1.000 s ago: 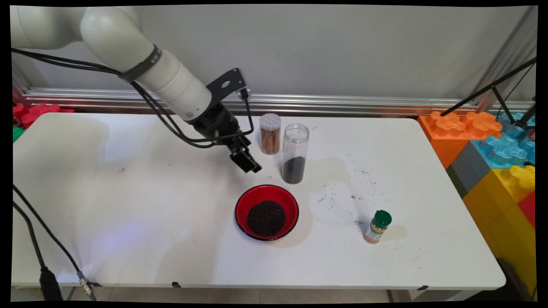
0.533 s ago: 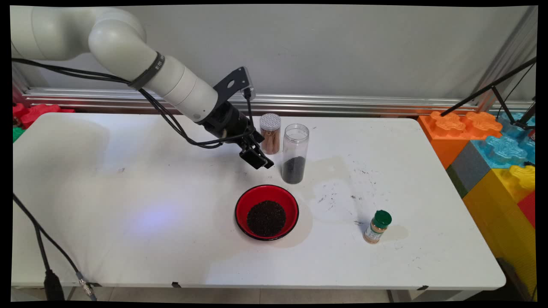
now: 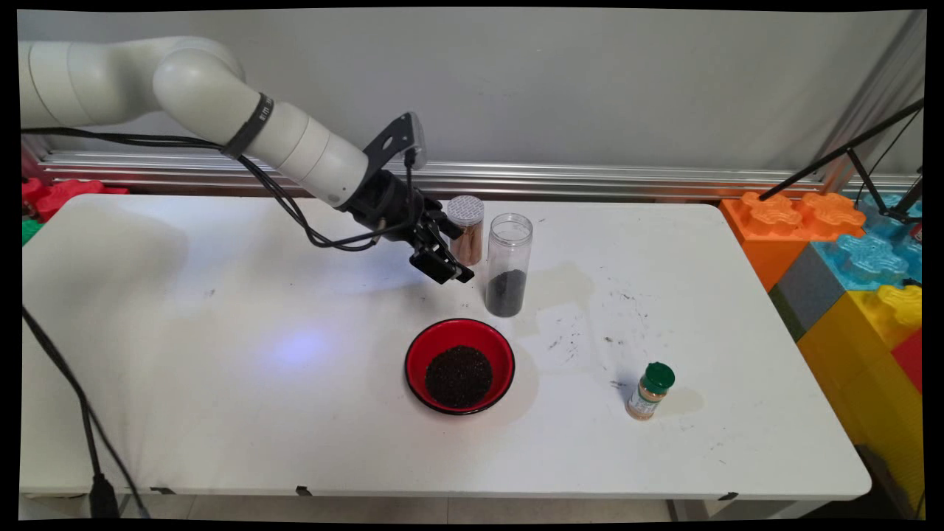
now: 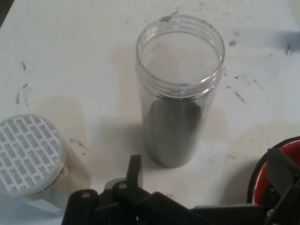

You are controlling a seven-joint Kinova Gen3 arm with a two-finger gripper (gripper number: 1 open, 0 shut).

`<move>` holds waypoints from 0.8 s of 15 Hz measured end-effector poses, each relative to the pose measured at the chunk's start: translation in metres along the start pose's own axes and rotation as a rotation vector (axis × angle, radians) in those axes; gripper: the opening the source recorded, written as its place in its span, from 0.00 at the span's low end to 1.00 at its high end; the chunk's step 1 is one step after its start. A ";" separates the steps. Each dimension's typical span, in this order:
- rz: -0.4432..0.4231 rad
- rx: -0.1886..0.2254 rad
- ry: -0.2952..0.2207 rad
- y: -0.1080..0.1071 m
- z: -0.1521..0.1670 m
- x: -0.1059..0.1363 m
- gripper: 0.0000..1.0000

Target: Pick up the black seasoning powder from the table

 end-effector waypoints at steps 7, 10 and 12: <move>0.013 -0.052 0.070 -0.015 0.010 -0.018 1.00; 0.007 -0.070 0.100 -0.015 0.017 -0.022 1.00; 0.003 -0.076 0.117 -0.015 0.022 -0.024 1.00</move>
